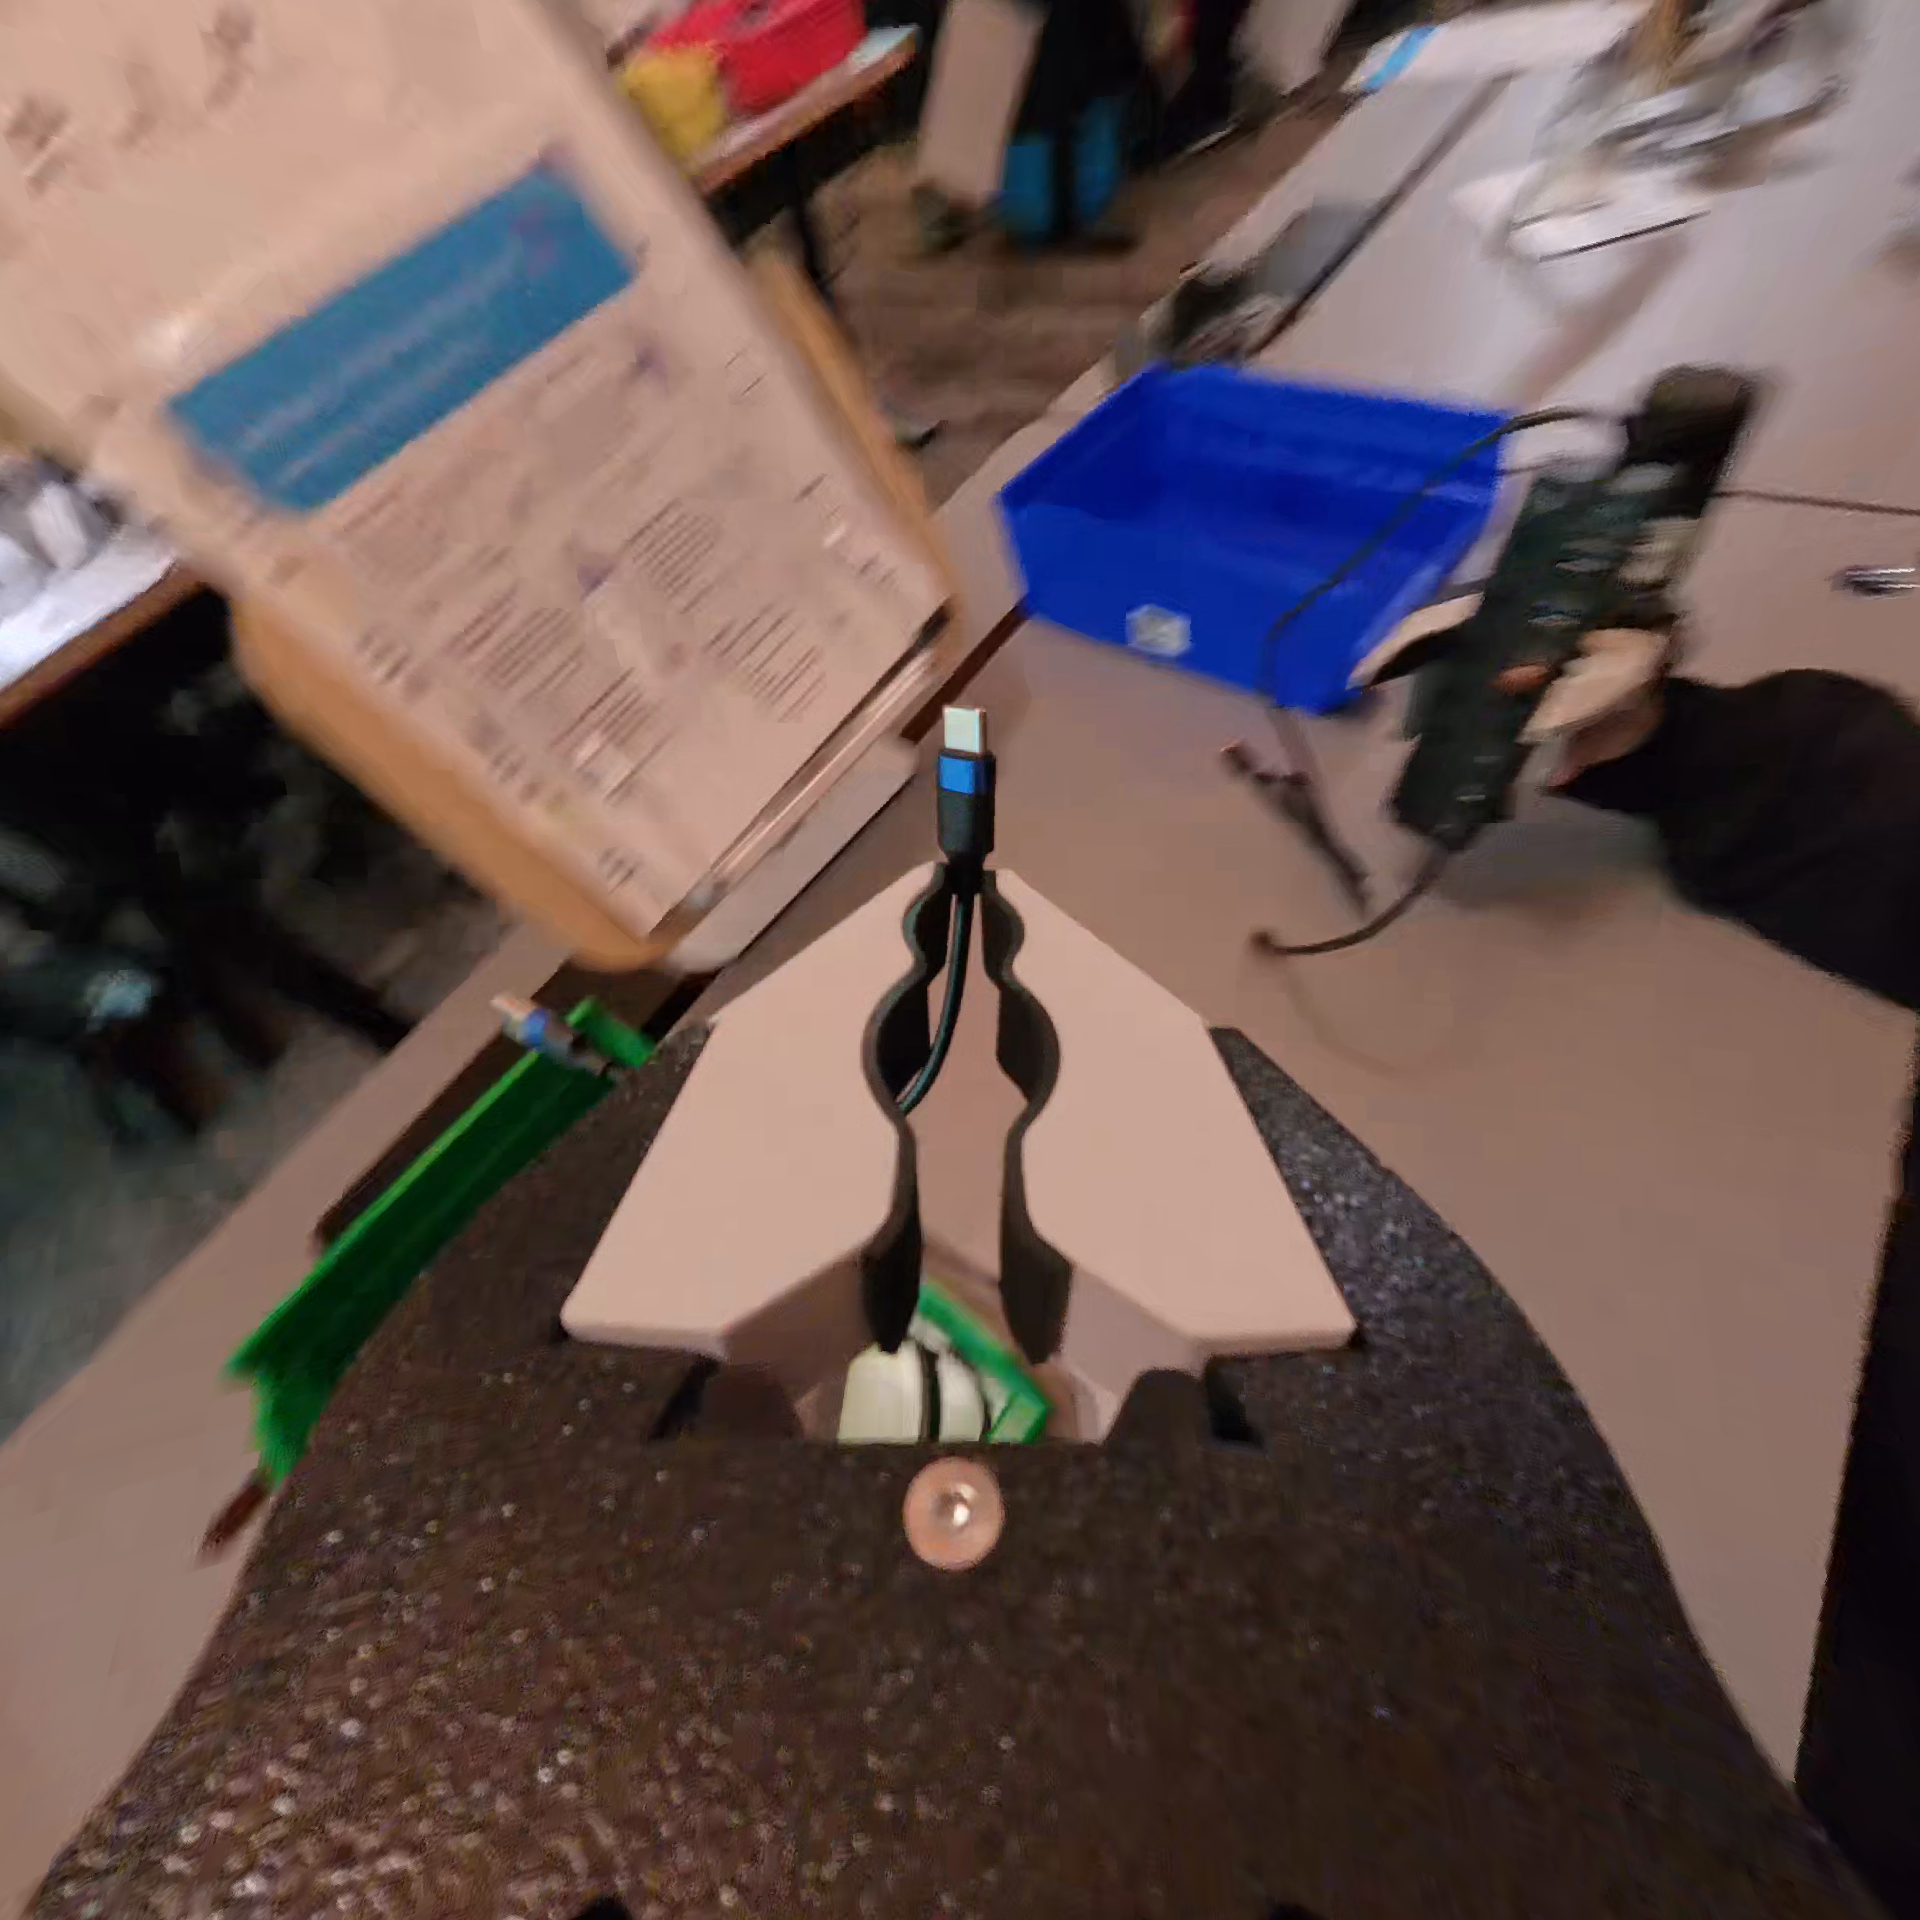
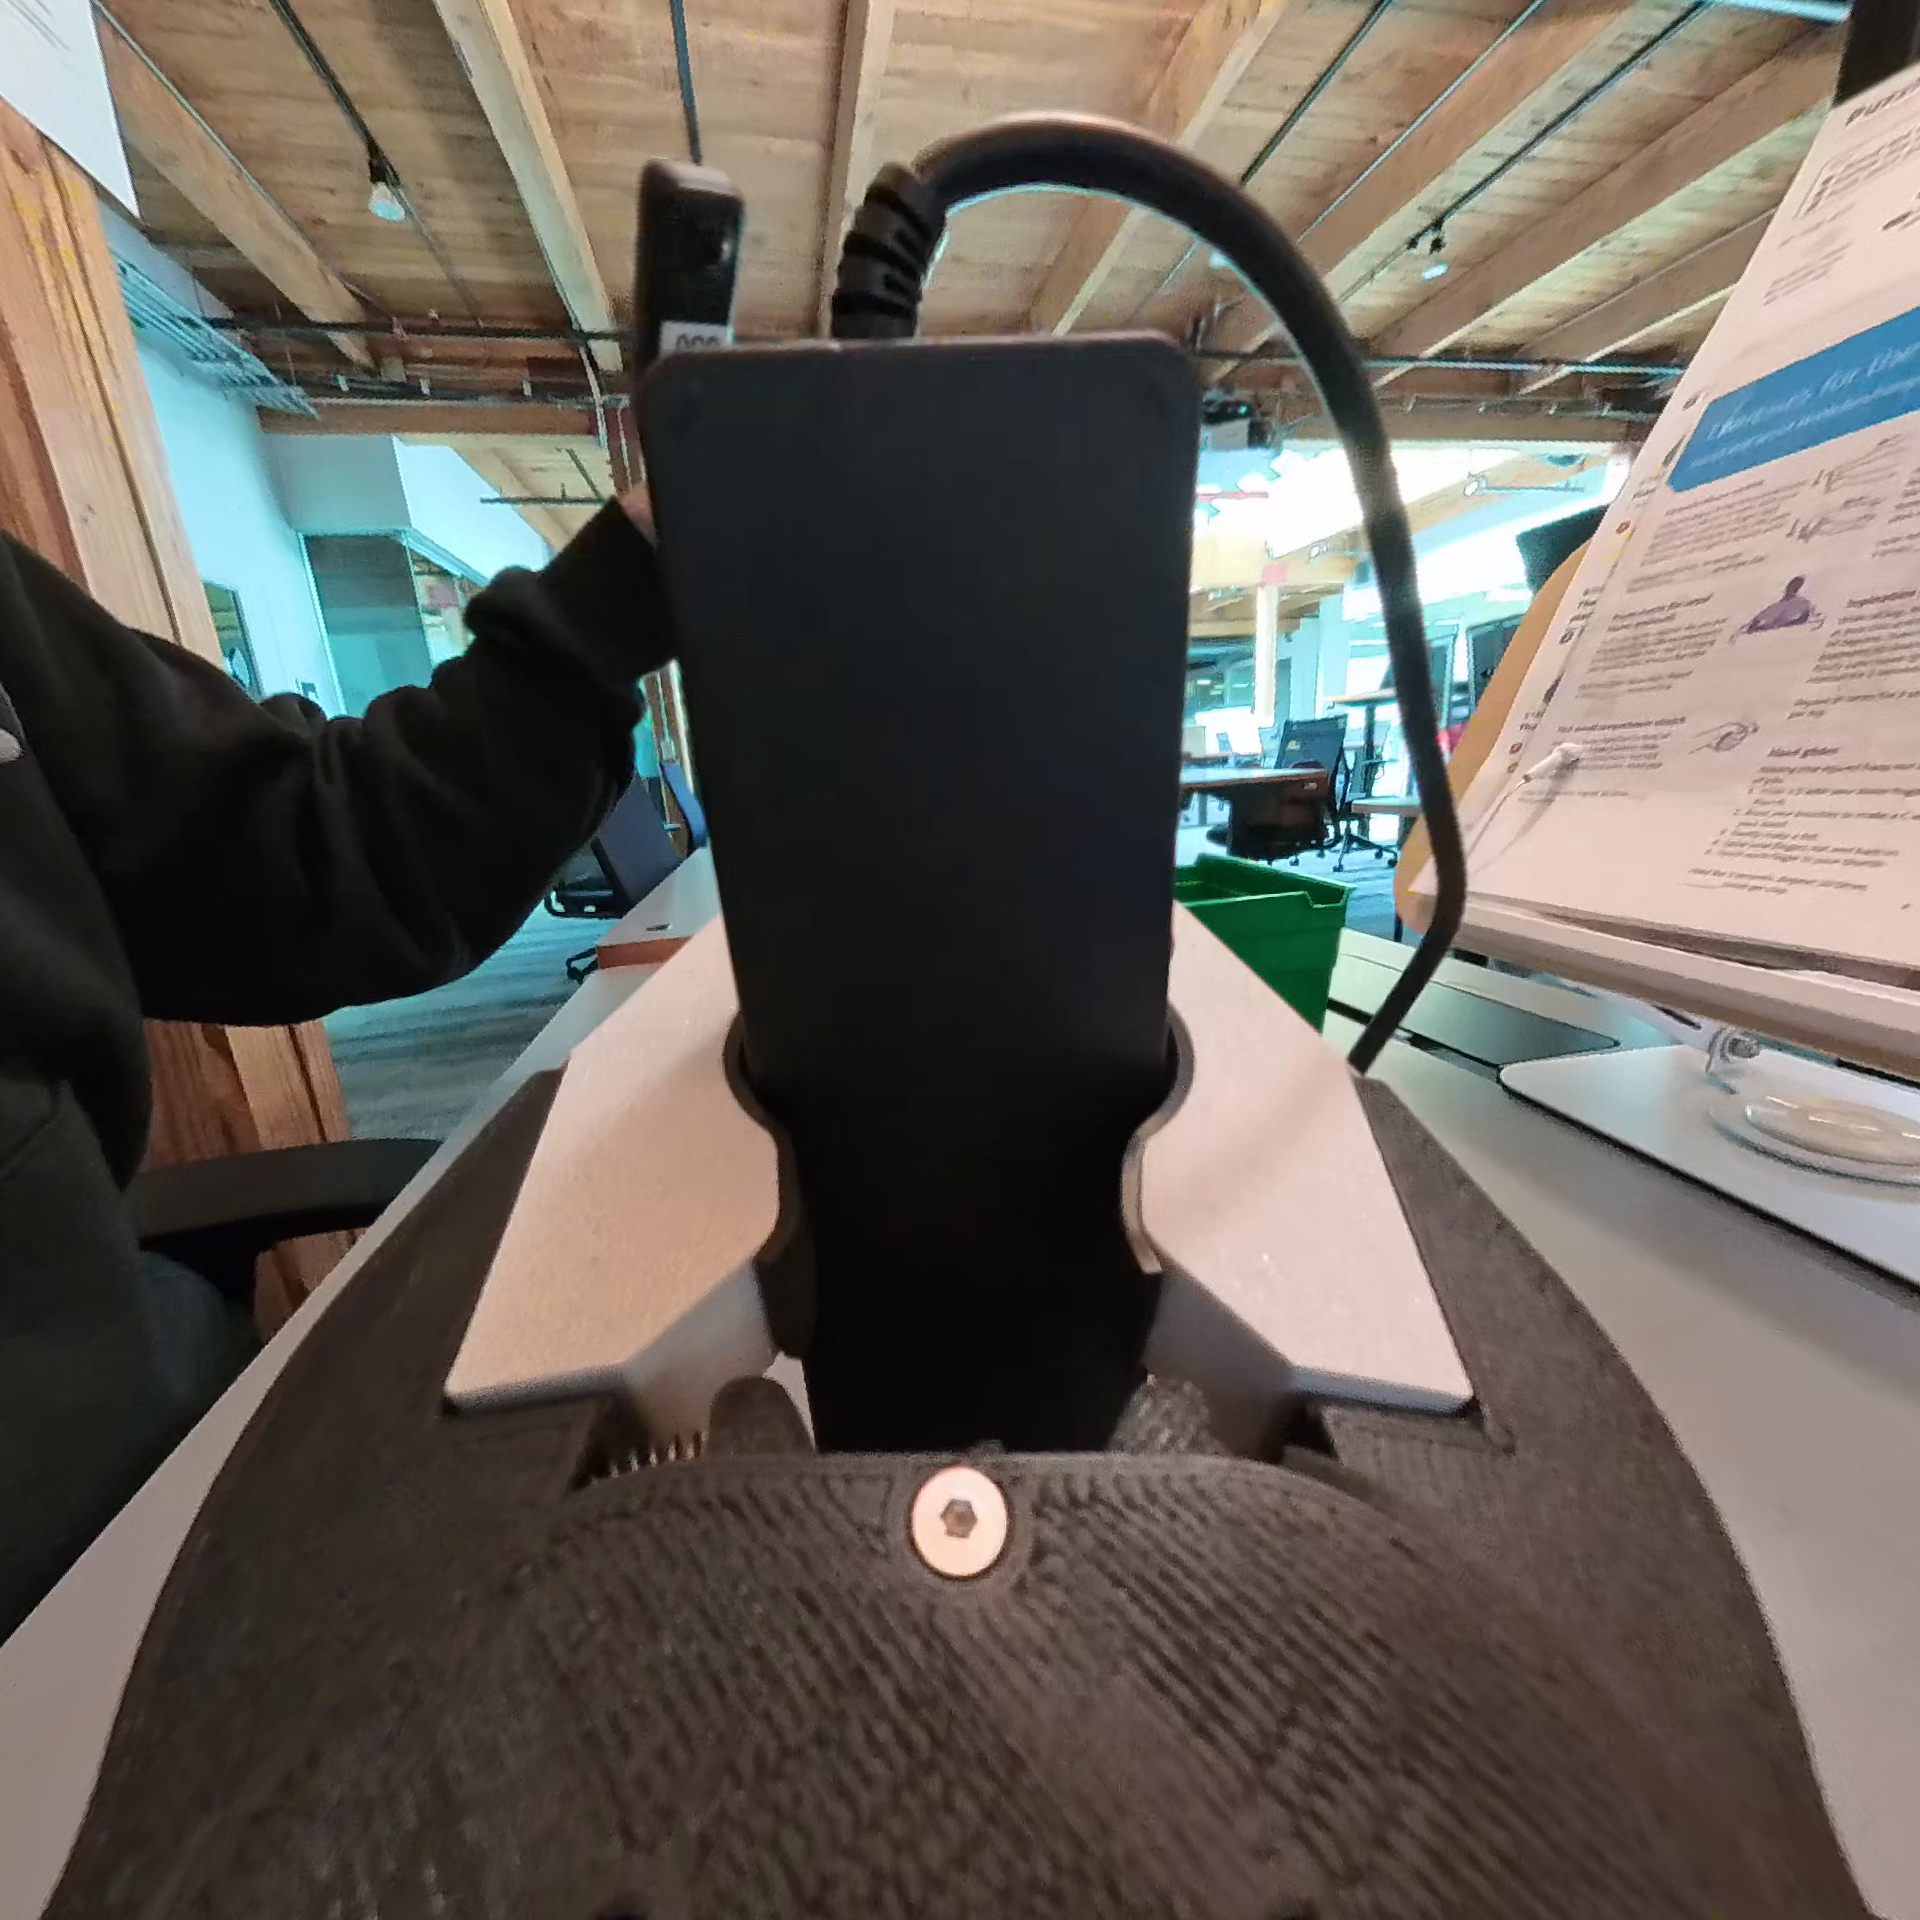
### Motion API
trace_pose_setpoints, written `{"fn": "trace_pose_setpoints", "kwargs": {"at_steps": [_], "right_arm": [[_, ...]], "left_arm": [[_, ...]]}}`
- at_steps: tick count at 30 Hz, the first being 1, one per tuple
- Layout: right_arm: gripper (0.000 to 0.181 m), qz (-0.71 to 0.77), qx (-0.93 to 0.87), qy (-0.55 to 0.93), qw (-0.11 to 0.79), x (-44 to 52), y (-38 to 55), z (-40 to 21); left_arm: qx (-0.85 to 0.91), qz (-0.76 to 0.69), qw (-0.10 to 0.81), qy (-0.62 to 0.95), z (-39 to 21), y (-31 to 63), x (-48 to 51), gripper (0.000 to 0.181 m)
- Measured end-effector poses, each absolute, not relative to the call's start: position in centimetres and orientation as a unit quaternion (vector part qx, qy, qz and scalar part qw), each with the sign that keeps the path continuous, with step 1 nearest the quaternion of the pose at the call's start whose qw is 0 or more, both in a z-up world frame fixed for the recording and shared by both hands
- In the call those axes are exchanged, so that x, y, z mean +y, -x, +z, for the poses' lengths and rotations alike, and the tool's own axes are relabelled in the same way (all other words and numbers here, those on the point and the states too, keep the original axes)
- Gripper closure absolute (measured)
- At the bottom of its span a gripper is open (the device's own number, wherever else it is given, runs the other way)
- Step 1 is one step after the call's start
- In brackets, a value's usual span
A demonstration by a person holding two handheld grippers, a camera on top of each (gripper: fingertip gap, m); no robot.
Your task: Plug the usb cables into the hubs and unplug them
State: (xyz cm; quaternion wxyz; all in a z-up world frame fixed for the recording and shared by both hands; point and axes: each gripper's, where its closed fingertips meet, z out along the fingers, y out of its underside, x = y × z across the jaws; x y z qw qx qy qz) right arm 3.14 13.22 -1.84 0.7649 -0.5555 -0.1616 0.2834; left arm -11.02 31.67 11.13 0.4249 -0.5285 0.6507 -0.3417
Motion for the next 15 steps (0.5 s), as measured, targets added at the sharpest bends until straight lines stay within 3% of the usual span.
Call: {"fn": "trace_pose_setpoints", "kwargs": {"at_steps": [4,11,15], "right_arm": [[0.115,0.279,-0.143,0.538,0.783,12.5,-4.6,-1.0],[0.115,0.260,-0.112,0.522,0.804,11.4,-7.2,-0.3],[0.115,0.260,-0.113,0.522,0.804,11.3,-7.3,-0.3]], "left_arm": [[0.756,-0.337,0.405,0.389,8.4,8.0,24.0,0.179],[0.905,-0.210,0.295,0.224,-9.1,7.3,15.2,0.179],[0.921,-0.246,0.212,0.215,-15.0,9.2,11.2,0.179]]}}
